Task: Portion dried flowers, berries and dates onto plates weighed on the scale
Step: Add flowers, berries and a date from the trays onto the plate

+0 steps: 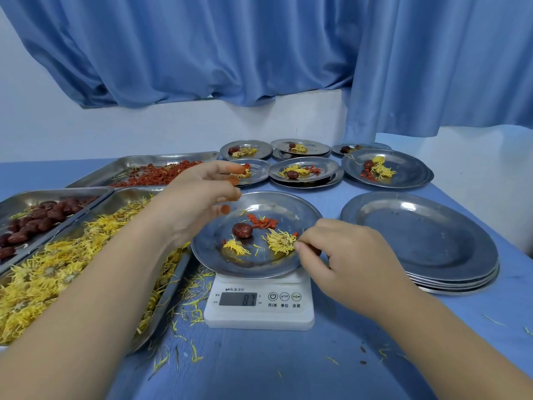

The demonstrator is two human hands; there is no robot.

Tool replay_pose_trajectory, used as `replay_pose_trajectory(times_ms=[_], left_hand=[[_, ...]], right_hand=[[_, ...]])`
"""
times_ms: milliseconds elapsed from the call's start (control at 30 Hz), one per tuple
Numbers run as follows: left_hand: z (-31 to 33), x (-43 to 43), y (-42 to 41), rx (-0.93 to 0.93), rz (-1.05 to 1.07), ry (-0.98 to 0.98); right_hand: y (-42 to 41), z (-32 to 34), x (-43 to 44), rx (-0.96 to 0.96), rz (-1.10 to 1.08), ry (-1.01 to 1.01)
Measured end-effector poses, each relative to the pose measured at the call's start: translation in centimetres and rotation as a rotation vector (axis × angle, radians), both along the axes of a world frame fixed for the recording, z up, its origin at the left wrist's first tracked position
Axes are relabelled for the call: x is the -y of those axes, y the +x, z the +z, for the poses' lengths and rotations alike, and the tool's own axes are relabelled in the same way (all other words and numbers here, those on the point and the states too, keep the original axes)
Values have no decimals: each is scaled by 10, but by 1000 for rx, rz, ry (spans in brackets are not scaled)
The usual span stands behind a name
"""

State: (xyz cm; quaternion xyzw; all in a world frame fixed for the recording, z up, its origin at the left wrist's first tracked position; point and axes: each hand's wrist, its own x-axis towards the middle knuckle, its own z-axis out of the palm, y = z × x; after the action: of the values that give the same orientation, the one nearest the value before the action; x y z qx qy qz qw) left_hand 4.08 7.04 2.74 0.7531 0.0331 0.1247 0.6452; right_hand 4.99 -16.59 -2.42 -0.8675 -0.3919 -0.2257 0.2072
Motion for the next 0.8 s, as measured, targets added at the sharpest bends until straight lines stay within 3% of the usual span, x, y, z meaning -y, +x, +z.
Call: replay_pose_trajectory(times_ms=[133, 333, 567, 800], left_hand=[[-13, -10, -13, 61, 142, -132], [-29, -25, -28, 74, 299, -444], [-40, -23, -36, 25, 347, -383], [-37, -23, -39, 90, 275, -463]], right_hand=[[1, -2, -1, -60, -114, -4], [7, -15, -7, -346, -248, 131], [11, -20, -15, -863, -205, 487], [4, -14, -15, -1090, -80, 821]])
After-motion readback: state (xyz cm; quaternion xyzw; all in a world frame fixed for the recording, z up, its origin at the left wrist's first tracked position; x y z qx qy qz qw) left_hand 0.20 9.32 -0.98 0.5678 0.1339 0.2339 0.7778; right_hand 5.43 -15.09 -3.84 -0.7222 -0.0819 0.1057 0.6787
